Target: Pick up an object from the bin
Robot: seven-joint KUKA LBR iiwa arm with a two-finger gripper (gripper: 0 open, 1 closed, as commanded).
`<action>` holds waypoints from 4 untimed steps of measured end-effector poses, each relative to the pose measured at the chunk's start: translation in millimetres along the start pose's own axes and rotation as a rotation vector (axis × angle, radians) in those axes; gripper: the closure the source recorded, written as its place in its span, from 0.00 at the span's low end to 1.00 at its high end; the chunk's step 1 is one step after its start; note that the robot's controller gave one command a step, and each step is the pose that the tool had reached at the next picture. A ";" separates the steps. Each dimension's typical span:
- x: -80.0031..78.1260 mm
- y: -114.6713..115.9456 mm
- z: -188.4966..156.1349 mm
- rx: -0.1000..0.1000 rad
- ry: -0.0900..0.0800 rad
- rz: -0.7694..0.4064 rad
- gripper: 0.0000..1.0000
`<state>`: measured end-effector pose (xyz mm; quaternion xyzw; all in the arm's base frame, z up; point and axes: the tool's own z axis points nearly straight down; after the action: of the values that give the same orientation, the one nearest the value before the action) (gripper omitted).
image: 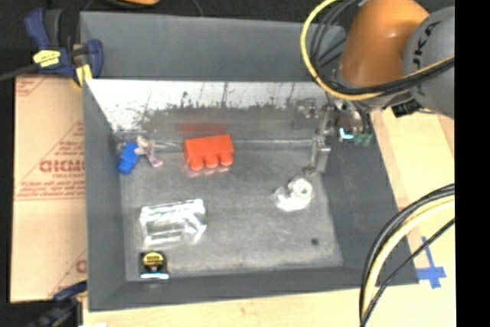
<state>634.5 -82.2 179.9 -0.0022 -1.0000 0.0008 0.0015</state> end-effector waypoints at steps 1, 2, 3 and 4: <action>38.0 -14.8 110.4 0.000 -0.005 -0.578 0.00; 40.6 -6.5 77.5 0.003 -0.010 -0.623 0.00; 45.7 -15.6 77.4 -0.002 -0.006 -0.592 0.00; 42.2 -18.1 110.1 -0.001 -0.007 -0.602 0.00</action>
Offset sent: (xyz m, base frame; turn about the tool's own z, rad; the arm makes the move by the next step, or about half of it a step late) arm -0.0385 -0.0138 -0.1099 -0.5790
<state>591.9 -100.3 70.0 0.2941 -0.9558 -0.0004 -0.0017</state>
